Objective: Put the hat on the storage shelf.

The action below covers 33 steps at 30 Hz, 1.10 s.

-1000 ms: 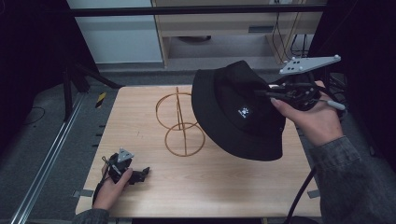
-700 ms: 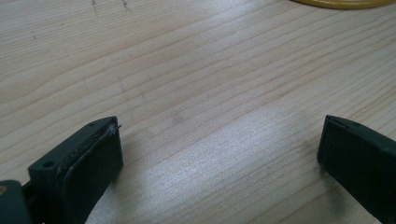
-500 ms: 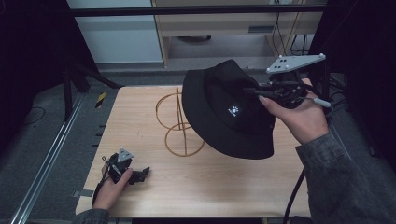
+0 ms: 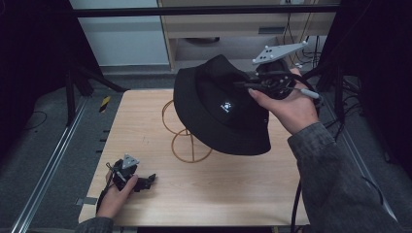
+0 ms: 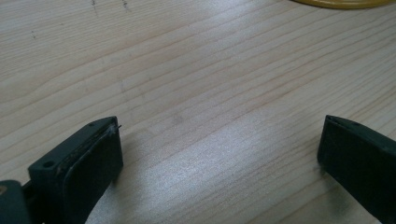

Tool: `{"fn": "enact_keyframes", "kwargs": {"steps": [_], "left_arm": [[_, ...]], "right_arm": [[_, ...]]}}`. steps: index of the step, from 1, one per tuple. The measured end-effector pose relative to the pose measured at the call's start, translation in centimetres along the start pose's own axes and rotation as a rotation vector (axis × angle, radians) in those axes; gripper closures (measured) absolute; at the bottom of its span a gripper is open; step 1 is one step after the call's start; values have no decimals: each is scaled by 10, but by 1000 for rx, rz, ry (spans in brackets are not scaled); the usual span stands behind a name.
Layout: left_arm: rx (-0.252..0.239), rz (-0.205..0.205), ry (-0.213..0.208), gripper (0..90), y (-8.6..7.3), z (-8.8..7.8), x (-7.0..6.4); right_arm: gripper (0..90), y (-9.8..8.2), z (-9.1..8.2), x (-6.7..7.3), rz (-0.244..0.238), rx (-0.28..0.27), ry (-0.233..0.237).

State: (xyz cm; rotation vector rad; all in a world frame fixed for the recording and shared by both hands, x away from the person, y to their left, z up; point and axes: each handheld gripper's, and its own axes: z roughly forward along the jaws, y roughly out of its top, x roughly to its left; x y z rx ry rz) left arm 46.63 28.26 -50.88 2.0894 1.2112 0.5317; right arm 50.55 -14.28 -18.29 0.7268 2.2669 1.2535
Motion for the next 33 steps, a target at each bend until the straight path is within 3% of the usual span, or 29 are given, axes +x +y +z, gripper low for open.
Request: {"fn": "enact_keyframes", "kwargs": {"steps": [13,27,33], "left_arm": [[4,1,-1,0,0,0,0],[5,1,0,0,0,0,0],[8,6,-1,0,0,0,0]], "right_arm": [[876,9,25,2,-12,14,19],[876,18,31,6,-29,14,23],[875,30,42,10,-38,15,34]]}}
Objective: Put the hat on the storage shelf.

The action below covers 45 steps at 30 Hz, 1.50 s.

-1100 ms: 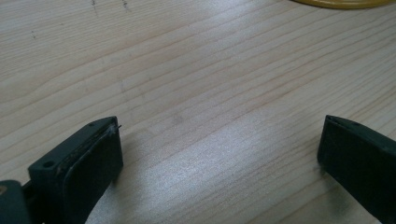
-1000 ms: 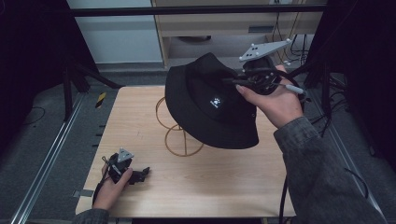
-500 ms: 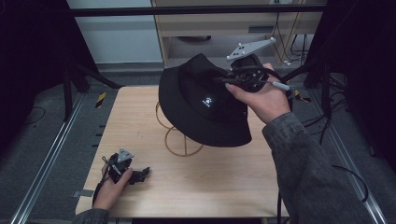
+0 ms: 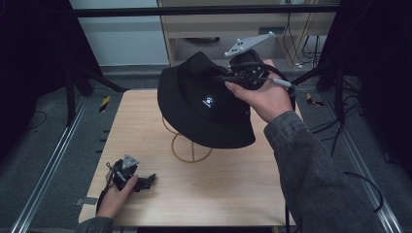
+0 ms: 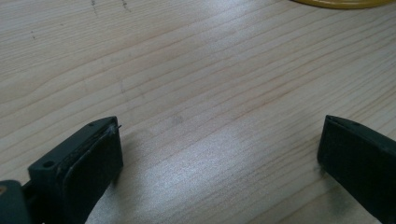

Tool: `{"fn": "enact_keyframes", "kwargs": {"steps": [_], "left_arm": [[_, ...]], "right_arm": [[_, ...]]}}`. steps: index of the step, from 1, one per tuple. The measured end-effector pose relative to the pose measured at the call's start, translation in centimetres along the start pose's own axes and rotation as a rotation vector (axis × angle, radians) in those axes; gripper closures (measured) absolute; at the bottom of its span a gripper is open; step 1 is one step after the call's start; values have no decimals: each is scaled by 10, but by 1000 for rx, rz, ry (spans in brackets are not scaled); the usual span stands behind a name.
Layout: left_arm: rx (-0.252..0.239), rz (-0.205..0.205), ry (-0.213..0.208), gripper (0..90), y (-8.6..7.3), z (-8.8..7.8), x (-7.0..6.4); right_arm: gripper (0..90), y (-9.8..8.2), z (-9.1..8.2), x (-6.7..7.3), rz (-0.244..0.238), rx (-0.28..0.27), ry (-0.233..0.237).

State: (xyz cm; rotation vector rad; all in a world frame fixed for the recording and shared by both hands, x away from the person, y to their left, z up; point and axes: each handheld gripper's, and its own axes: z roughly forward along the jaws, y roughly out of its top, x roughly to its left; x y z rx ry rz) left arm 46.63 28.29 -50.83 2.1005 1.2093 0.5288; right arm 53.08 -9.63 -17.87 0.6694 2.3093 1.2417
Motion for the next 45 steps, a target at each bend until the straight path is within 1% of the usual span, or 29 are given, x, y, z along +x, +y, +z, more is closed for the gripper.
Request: {"fn": "enact_keyframes", "kwargs": {"steps": [1,2,3,4,5,6,8,9,10,12,17,18,24,27,29,33,39,45], "left_arm": [[0,2,1,0,0,0,0],[0,2,1,0,0,0,0],[0,2,3,0,0,0,0],[1,3,1,0,0,0,0],[0,3,0,0,0,0,0],[0,3,0,0,0,0,0],[-2,3,1,0,0,0,0],[0,3,2,0,0,0,0],[0,3,2,0,0,0,0],[0,3,0,0,0,0,0],[1,2,1,0,0,0,0],[0,1,1,0,0,0,0],[-2,0,-1,0,0,0,0],[-2,0,-2,0,0,0,0],[0,1,1,0,0,0,0],[-1,1,1,0,0,0,0],[0,1,1,0,0,0,0],[-2,1,1,0,0,0,0]], "right_arm": [[875,5,6,2,-7,6,8],[875,5,6,2,-7,6,8],[875,9,14,5,-16,16,12],[875,9,14,5,-16,16,12],[875,12,21,7,-22,24,18],[875,12,21,7,-22,24,18],[874,14,29,10,-30,29,24],[873,15,36,13,-43,38,33],[873,15,36,13,-43,38,33],[873,15,45,15,-46,49,41],[873,15,55,17,-48,57,45],[873,15,60,18,-52,64,45],[872,16,69,20,-48,75,53],[871,15,74,22,-55,84,56],[870,14,80,24,-63,99,53],[869,12,86,24,-60,103,58],[867,11,90,22,-48,109,58],[863,10,96,24,-50,128,64]]}}
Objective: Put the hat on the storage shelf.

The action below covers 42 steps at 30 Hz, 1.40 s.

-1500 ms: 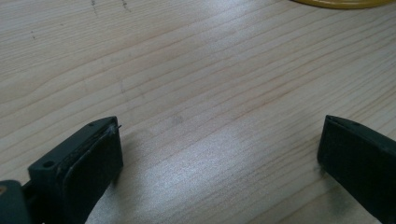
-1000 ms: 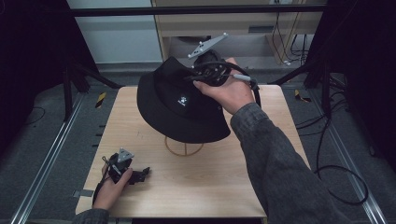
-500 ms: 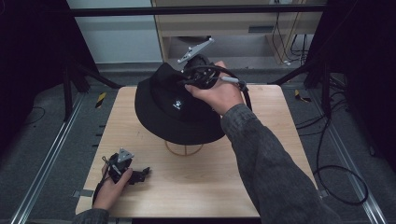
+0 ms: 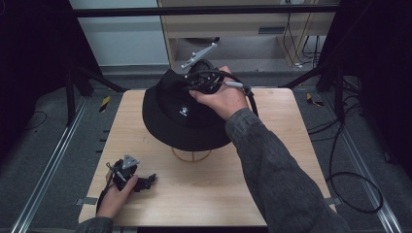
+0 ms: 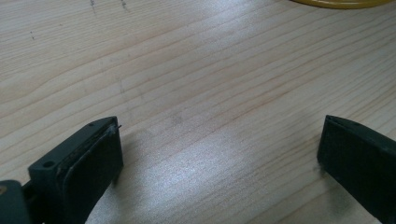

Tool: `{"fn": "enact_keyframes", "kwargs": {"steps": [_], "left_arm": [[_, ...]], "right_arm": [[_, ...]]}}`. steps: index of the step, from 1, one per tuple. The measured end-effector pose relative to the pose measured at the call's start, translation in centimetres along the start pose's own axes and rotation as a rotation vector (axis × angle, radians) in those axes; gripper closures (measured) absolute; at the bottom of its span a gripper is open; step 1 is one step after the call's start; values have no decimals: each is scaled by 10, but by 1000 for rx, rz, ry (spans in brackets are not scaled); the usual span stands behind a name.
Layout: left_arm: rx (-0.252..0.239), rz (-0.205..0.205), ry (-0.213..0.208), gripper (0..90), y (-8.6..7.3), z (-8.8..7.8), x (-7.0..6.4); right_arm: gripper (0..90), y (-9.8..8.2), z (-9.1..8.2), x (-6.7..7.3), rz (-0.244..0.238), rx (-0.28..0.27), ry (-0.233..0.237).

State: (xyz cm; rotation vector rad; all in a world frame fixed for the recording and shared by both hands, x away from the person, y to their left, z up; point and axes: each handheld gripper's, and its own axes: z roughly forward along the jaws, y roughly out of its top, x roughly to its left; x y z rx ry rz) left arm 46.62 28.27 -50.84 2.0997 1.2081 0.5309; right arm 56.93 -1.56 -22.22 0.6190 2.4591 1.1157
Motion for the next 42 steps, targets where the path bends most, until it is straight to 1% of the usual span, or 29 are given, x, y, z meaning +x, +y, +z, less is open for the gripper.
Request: {"fn": "enact_keyframes", "kwargs": {"steps": [4,22,28,35,39,42], "left_arm": [[1,0,-1,0,0,0,0],[0,-2,1,0,0,0,0],[0,-2,1,0,0,0,0],[-1,-2,0,0,0,0,0],[-1,-2,0,0,0,0,0],[-1,-2,0,0,0,0,0]], "right_arm": [[860,-2,2,1,4,1,9],[854,-3,9,2,7,19,11],[850,-3,11,3,7,33,11],[847,-2,12,4,8,35,11],[831,-3,14,4,6,39,13],[822,-4,15,4,14,41,13]]}}
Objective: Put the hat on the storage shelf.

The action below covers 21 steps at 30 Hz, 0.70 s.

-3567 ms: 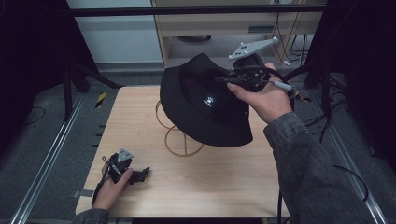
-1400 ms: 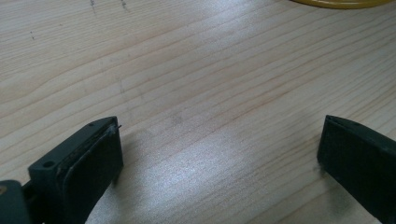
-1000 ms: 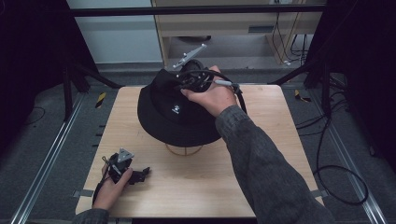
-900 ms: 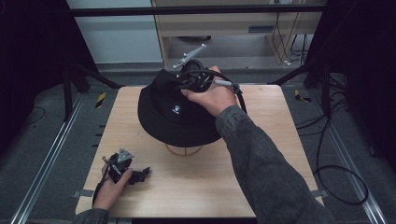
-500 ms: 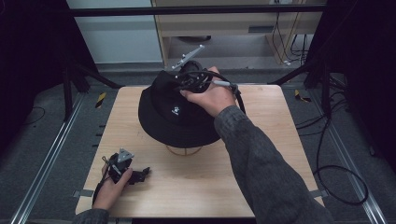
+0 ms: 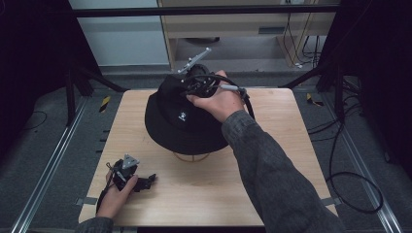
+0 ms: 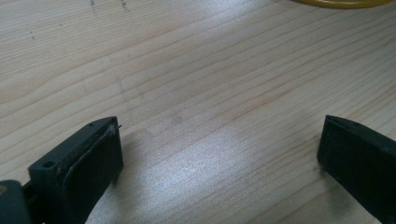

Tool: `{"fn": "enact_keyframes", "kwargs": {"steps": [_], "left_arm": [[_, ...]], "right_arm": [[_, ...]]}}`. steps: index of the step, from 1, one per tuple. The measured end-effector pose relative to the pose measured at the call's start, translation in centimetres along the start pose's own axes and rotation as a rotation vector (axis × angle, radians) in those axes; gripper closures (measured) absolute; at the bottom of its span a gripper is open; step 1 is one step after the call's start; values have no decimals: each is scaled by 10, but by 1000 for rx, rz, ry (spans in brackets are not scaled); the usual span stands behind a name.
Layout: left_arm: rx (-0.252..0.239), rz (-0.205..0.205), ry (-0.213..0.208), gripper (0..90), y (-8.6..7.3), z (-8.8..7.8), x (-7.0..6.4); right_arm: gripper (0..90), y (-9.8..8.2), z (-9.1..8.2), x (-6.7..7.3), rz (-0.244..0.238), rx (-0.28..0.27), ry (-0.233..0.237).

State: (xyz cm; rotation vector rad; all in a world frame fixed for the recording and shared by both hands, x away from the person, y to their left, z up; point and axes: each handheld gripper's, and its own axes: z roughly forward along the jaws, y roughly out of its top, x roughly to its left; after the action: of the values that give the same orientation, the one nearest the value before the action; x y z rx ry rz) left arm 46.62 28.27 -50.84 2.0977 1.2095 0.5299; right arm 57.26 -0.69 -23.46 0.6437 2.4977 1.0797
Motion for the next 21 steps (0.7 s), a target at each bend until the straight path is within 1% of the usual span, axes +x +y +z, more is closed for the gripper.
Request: {"fn": "enact_keyframes", "kwargs": {"steps": [5,8,9,10,11,12,14,16,17,18,19,20,21], "left_arm": [[0,0,0,0,0,0,0],[0,0,0,0,0,0,0],[0,0,0,0,0,0,0],[0,0,0,0,0,0,0],[0,0,0,0,0,0,0],[-1,-1,0,0,0,0,0],[0,0,0,0,0,0,0],[0,0,0,0,0,0,0],[0,0,0,0,0,0,0],[0,0,0,0,0,0,0],[0,0,0,0,0,0,0],[0,0,0,0,0,0,0],[0,-1,0,0,0,0,0]], "right_arm": [[777,-1,2,0,7,3,1],[691,-2,2,2,11,-2,2],[691,-2,2,2,11,-2,2],[634,-2,2,3,16,-4,1],[634,-2,2,3,16,-4,1],[603,-3,2,3,18,-1,0],[574,-3,1,4,20,0,-4],[527,-3,0,4,24,1,-7],[527,-3,0,4,24,1,-7],[498,-3,-1,5,27,-1,-9],[437,-2,-2,5,31,0,-15],[413,-2,-3,6,30,-1,-20],[413,-2,-3,6,30,-1,-20]]}}
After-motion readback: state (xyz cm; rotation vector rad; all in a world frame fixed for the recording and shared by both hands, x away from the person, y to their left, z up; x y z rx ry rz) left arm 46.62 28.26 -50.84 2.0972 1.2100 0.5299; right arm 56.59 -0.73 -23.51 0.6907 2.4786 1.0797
